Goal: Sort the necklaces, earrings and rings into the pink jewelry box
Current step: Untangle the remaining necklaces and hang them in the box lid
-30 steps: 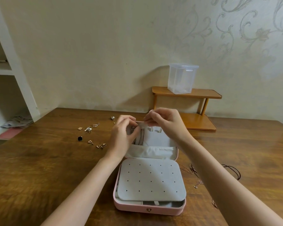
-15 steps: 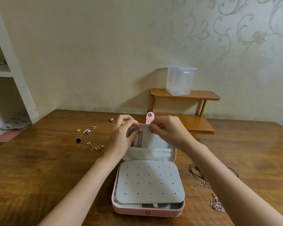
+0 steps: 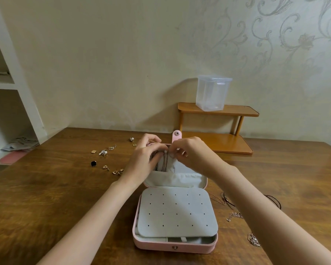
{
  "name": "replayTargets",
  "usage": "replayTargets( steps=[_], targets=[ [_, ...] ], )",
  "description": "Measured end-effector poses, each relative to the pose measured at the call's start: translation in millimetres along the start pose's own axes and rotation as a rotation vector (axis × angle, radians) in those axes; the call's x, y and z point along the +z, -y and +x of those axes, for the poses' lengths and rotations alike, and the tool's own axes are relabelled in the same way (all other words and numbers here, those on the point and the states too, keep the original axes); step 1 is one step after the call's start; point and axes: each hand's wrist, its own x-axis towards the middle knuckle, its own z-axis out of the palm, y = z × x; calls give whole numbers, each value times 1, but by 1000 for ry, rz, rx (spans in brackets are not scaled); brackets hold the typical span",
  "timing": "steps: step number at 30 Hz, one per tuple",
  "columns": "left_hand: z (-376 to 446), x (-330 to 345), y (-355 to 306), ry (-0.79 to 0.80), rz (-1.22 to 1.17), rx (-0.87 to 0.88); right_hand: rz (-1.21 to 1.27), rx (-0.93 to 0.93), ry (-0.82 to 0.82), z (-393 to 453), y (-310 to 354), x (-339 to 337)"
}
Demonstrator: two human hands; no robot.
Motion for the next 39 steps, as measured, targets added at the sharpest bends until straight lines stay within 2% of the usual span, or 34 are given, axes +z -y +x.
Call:
replayTargets(
  steps=[4,9,14,18,22,25,27,29,34,39],
  targets=[
    [1,1,1,-20,6,15,13,72,-69,-11,0,0],
    [2,2,-2,-25,-2,-22,62,213,25,-19,8,21],
    [2,3,1,-6,-2,-72,163,264,156,-12,18,37],
    [1,4,5,27,-8,-109,253,293,185,-10,11,23],
    [5,8,9,136,7,-152,260,313,119,-11,-6,-16],
    [7,13,14,299,16,-251,188,376,70,-21,-32,-41],
    [5,17,18,406,-6,-321,70,405,163,-33,-46,-45],
    [1,21,22,448,-38,-364,-13,407,313,-48,-54,-38],
    [2,22,17,432,75,-377,-5,394,452,-69,-56,-5],
    [16,16,-8,333,37,-225,-110,437,435,-69,-50,13]
  ],
)
